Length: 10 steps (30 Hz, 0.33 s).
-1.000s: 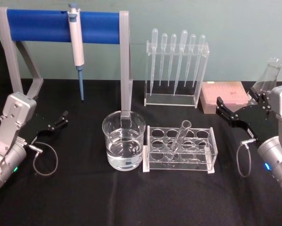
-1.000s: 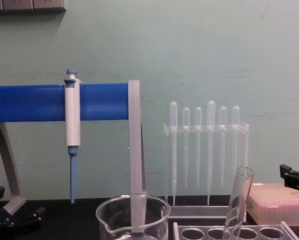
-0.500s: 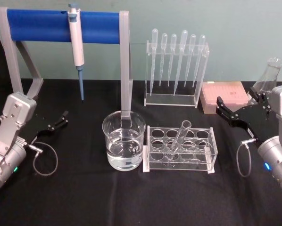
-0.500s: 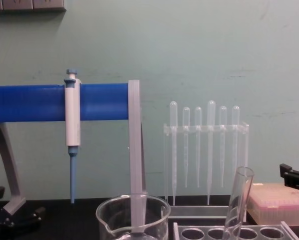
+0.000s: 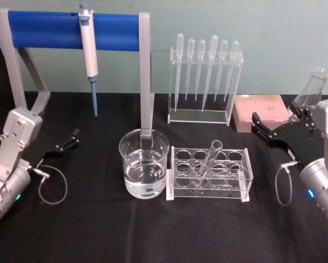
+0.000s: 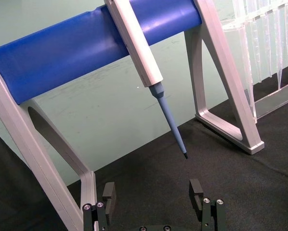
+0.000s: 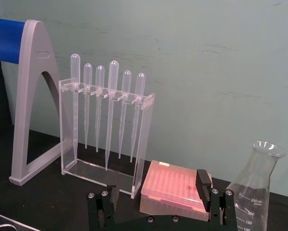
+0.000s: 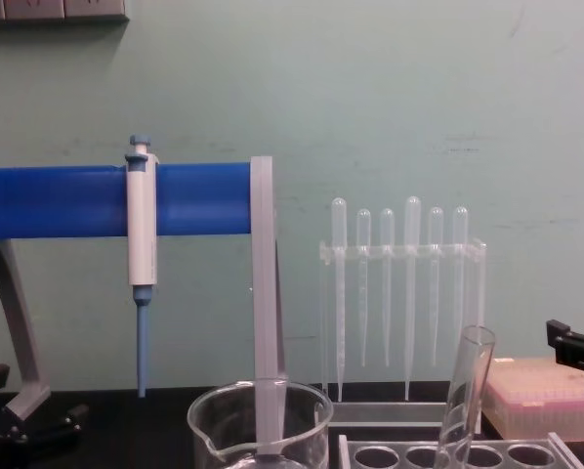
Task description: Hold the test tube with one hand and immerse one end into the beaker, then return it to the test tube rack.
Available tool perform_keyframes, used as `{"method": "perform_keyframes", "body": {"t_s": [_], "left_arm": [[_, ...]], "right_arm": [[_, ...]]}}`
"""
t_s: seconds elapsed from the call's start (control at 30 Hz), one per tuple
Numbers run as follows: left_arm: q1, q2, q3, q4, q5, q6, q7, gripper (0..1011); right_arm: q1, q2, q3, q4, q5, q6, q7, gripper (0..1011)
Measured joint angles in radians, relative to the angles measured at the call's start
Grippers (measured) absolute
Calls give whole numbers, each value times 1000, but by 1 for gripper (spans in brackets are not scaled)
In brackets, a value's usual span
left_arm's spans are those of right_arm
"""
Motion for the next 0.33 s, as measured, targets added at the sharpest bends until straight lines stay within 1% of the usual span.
{"method": "perform_keyframes", "body": {"t_s": [0.33], "left_arm": [[0,0,0,0,0,0,0,1000]], "right_arm": [[0,0,0,0,0,0,0,1003]]}}
